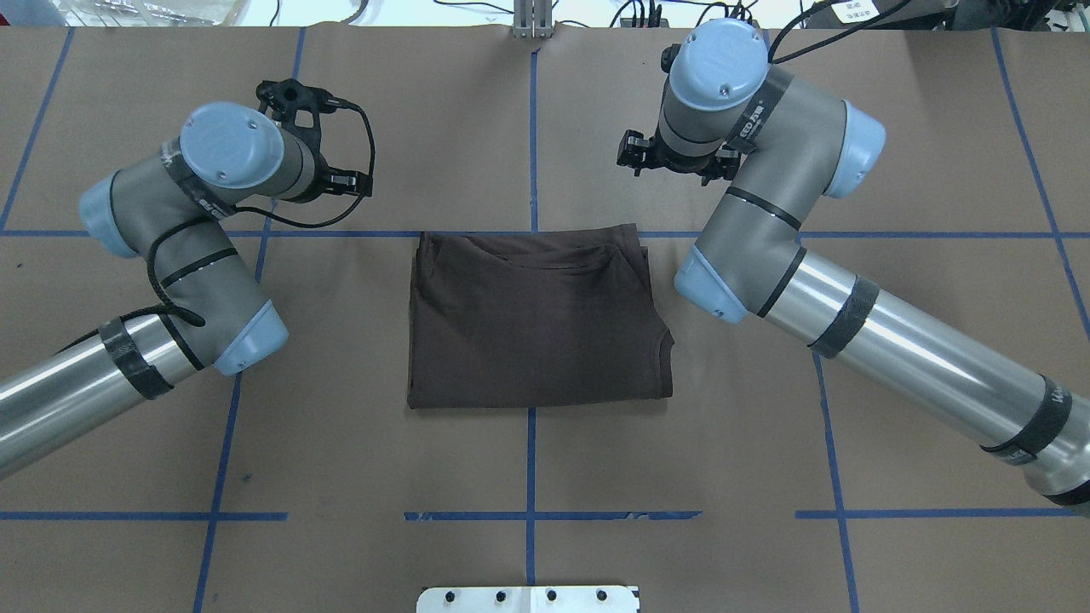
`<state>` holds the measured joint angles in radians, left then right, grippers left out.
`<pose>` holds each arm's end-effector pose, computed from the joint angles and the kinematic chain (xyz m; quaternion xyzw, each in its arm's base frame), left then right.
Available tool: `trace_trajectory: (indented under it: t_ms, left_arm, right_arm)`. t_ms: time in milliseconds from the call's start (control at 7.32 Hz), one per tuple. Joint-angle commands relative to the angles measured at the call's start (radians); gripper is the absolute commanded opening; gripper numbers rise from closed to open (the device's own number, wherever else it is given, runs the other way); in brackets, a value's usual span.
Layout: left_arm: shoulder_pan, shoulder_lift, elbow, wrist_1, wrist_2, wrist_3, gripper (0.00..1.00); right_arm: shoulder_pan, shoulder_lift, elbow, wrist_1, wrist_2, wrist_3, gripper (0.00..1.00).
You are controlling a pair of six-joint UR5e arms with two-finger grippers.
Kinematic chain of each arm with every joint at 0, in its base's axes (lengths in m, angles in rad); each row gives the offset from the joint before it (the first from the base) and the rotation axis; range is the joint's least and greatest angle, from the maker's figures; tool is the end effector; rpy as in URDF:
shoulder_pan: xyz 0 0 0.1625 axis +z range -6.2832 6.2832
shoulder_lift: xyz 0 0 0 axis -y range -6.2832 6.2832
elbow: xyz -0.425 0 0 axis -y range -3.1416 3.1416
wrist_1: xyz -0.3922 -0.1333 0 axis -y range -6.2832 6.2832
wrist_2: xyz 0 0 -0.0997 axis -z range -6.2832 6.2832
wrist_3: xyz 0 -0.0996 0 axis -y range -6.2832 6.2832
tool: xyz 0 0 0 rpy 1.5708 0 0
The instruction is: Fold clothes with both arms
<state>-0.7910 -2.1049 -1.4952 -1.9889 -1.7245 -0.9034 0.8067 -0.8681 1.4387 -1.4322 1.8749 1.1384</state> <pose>0.4135 -0.5861 0.3411 0.2301 0.3619 -0.0232 0.9031 -0.4389 -0.6075 0.2822 0.0836 -0.3619 0.1208 0.9206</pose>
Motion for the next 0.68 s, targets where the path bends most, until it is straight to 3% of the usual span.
trace_trajectory:
  t_ms: [0,273,547]
  left_arm:
    - [-0.089,0.153,-0.235,0.033,-0.150,0.142,1.00]
    - [-0.236,0.406,-0.454,0.050,-0.309,0.376,1.00]
    - [-0.502,0.555,-0.462,0.112,-0.485,0.706,1.00]
  right_arm:
    - [0.156,-0.174,0.194,-0.063,0.169,-0.243,1.00]
    - [0.332,-0.329,0.380,-0.277,0.233,-0.604,1.00]
    - [0.502,-0.460,0.413,-0.366,0.343,-0.921,1.00]
